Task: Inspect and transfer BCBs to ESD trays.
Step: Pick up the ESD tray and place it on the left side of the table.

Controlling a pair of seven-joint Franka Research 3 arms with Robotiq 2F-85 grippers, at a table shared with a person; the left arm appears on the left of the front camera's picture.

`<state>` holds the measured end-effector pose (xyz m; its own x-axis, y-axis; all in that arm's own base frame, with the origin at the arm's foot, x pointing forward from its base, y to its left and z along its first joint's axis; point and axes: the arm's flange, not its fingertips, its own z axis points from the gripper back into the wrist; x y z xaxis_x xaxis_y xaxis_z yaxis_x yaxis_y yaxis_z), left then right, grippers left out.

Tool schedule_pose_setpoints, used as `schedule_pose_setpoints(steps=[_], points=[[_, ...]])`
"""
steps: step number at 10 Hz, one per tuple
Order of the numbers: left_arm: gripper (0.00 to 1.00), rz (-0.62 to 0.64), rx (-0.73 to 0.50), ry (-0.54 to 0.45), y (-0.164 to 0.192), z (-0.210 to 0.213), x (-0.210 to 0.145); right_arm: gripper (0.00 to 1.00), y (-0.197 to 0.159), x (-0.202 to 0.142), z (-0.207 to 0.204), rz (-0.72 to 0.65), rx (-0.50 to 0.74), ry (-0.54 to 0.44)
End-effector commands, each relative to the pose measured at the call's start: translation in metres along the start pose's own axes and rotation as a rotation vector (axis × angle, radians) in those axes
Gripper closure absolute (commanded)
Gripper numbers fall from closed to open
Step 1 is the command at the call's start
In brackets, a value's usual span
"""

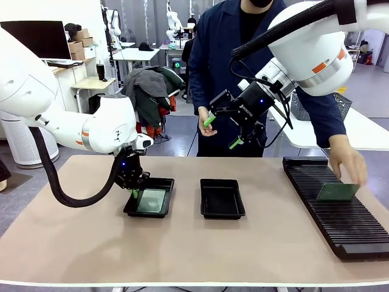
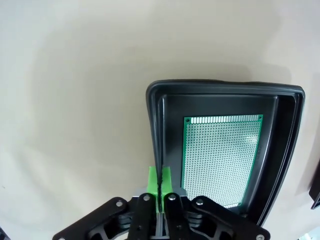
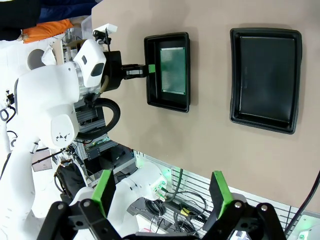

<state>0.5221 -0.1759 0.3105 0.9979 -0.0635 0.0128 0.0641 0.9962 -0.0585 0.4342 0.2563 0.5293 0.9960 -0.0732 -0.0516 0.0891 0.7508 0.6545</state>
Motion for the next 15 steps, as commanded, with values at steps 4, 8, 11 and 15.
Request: schedule_pose_setpoints(steps=[4, 8, 11, 15], points=[[0.97, -0.009, -0.137, 0.012, 0.038, 0.008, 0.001, 0.0, 0.002, 0.003, -0.001, -0.004, -0.009, -0.011], [0.97, -0.021, -0.224, -0.027, 0.075, 0.023, -0.009, 0.0, 0.002, 0.003, -0.001, -0.004, -0.009, -0.011], [0.97, -0.001, -0.276, -0.054, 0.114, 0.028, -0.02, 0.0, 0.002, 0.003, -0.001, -0.004, -0.009, -0.011], [0.97, 0.079, -0.355, -0.054, 0.186, 0.022, -0.041, 0.0, 0.002, 0.003, -0.001, -0.004, -0.009, -0.011]])
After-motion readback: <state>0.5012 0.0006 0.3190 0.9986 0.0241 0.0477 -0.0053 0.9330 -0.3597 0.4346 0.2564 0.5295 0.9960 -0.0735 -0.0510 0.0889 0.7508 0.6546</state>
